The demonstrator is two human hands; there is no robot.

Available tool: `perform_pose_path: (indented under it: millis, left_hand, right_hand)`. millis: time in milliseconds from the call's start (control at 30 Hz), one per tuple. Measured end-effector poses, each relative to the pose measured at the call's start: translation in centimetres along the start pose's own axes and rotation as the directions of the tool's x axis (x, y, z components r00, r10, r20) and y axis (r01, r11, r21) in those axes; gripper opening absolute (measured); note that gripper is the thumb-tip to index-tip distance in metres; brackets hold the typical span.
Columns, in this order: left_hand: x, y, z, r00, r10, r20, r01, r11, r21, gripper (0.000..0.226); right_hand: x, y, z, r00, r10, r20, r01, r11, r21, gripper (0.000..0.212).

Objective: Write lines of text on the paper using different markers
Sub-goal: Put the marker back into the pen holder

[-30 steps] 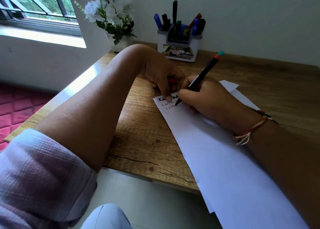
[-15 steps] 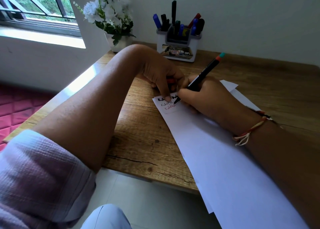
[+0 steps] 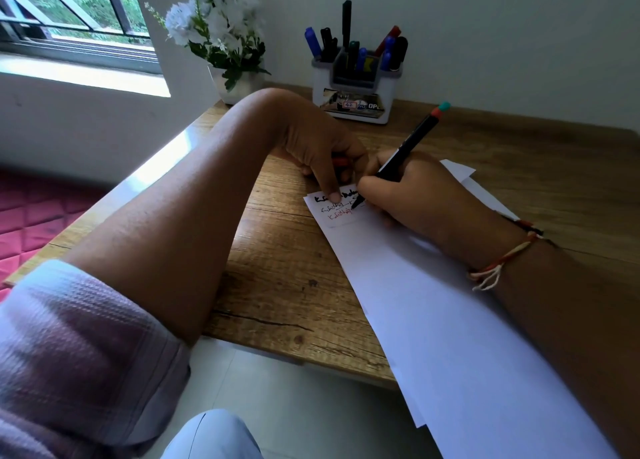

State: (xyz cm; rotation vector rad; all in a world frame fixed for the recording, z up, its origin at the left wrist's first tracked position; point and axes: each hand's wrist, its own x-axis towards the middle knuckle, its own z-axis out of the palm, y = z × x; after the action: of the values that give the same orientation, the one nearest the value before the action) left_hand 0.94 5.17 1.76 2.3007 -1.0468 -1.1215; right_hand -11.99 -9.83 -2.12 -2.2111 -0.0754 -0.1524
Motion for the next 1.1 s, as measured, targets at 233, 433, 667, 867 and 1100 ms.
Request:
perform_pose_path:
  millis: [233,433,667,867,1100]
  left_hand:
    - [-0.04,0.04,0.07,1.0,0.006,-0.002,-0.006,1.0,0.023,0.034]
    - [-0.03,0.18,0.11,1.0,0.008,0.003,-0.008,1.0,0.024,0.033]
    - [-0.07,0.08,0.05,1.0,0.007,0.004,-0.007,1.0,0.019,0.033]
    - [-0.11,0.08,0.07,1.0,0.009,0.0,-0.009,1.0,0.017,0.033]
    - [-0.1,0.02,0.02,1.0,0.008,0.005,-0.009,1.0,0.018,0.033]
  right_hand:
    - [0.2,0.13,0.09,1.0,0.018,-0.023,-0.018,1.0,-0.006,0.013]
    - [0.18,0.11,0.08,0.999,0.037,-0.009,-0.037,0.999,0.033,0.012]
    - [0.16,0.0,0.1,0.999,0.04,-0.024,-0.039,0.998,0.048,0.016]
    - [0.17,0.01,0.02,0.998,0.052,-0.028,-0.05,0.997,0.05,0.017]
    - [0.16,0.04,-0.1,0.998,0.051,-0.023,-0.05,0.997,0.054,0.015]
